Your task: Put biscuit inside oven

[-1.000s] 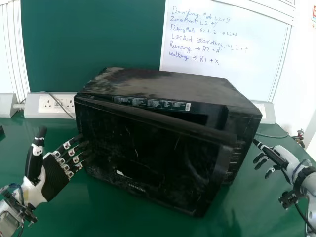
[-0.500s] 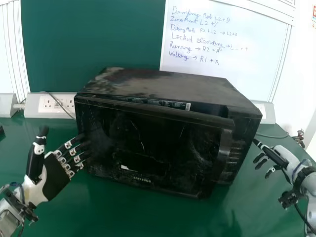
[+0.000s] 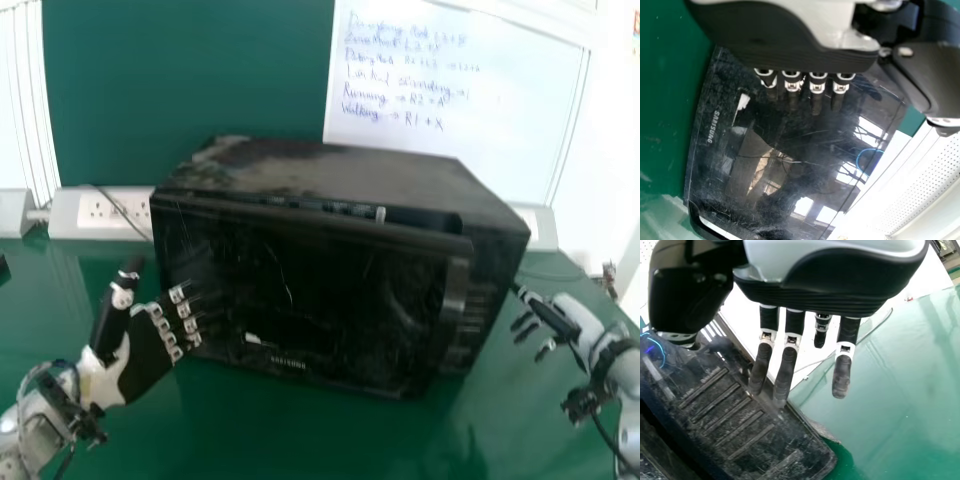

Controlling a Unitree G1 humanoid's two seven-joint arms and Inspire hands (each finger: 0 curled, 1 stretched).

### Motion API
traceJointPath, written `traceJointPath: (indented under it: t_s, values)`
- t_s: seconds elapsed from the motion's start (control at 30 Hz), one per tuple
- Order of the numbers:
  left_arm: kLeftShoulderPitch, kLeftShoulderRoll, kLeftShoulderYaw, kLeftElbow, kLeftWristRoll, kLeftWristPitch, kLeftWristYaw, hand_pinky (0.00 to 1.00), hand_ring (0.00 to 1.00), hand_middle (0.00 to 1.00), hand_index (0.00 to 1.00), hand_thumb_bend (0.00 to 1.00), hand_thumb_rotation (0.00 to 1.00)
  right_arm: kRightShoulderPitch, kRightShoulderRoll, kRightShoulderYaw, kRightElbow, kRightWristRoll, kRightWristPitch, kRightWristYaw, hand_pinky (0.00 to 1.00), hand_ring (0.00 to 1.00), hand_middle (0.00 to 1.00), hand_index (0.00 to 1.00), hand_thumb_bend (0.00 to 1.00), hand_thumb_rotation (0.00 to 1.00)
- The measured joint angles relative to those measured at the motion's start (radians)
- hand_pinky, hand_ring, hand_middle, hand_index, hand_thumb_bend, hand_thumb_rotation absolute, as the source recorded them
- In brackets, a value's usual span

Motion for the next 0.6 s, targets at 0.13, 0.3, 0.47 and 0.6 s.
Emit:
traceJointPath:
  t_s: [0.13, 0.3, 0.47, 0.6]
  values:
    - [-0.029, -0.021, -0.03, 0.006, 0.013, 0.007, 0.034, 0.79, 0.83, 0.85, 0.86, 0.55, 0.02, 0.0, 0.0, 0.0, -0.005, 0.001, 0.0, -0.001, 0.26, 0.31, 0.37, 0.4, 0.82, 0.51]
    - [-0.063, -0.044, -0.055, 0.029, 0.042, 0.007, 0.065, 0.78, 0.84, 0.87, 0.86, 0.56, 0.03, 0.0, 0.003, -0.008, -0.011, 0.008, -0.003, -0.001, 0.24, 0.3, 0.36, 0.39, 0.81, 0.5]
    - [-0.086, -0.068, -0.064, 0.047, 0.067, 0.007, 0.102, 0.79, 0.86, 0.9, 0.91, 0.55, 0.03, 0.0, 0.007, -0.012, -0.008, 0.021, -0.006, -0.002, 0.24, 0.3, 0.36, 0.39, 0.82, 0.51]
    - [-0.105, -0.074, -0.067, 0.076, 0.093, 0.004, 0.105, 0.81, 0.87, 0.91, 0.93, 0.55, 0.04, 0.0, 0.007, -0.012, -0.002, 0.023, -0.023, -0.002, 0.24, 0.3, 0.36, 0.39, 0.81, 0.51]
